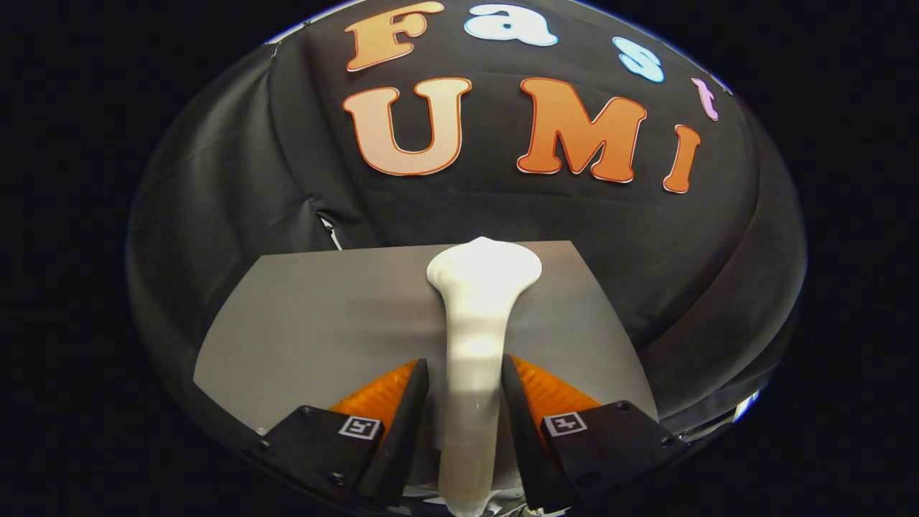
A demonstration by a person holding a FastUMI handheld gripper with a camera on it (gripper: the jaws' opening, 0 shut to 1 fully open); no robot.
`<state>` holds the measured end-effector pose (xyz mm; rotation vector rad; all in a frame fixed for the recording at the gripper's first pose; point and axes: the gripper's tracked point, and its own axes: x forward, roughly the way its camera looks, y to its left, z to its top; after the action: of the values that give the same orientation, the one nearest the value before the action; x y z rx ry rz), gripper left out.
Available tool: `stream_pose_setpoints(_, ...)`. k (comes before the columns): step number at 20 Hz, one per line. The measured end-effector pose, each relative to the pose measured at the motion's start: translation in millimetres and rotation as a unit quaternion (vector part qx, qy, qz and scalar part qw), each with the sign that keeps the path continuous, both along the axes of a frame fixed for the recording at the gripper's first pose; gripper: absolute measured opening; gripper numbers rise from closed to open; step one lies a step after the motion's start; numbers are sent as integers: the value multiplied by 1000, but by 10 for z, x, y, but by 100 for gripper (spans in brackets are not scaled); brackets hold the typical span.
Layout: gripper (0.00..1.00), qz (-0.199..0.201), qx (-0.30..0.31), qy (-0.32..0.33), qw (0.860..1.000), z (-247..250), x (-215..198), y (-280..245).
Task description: Iron the clothes twice with a garment steamer, once on the left side and once on the right side.
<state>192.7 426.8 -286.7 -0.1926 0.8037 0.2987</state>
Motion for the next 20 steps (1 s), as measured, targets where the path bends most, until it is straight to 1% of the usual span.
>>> stream_pose_setpoints(3,67,-4,-2,10,1000,-67,-8,-17)
stream_pose_setpoints(6,55,-15,-4,16,1000,-95,-11,-68)
stream_pose_setpoints(7,49,-17,-2,17,1000,-107,-15,-64)
stream_pose_setpoints(10,47,-20,-4,20,1000,-142,-4,-65)
stream_pose_setpoints(14,42,-3,5,2,1000,-37,-52,-9)
stream_pose_setpoints(15,38,8,6,-4,1000,-12,-71,6)
stream_pose_setpoints(17,37,25,17,-13,999,46,-140,42)
stream_pose_setpoints(18,35,29,29,-24,999,121,-165,51)
stream_pose_setpoints(20,34,32,54,-18,998,184,-331,31)
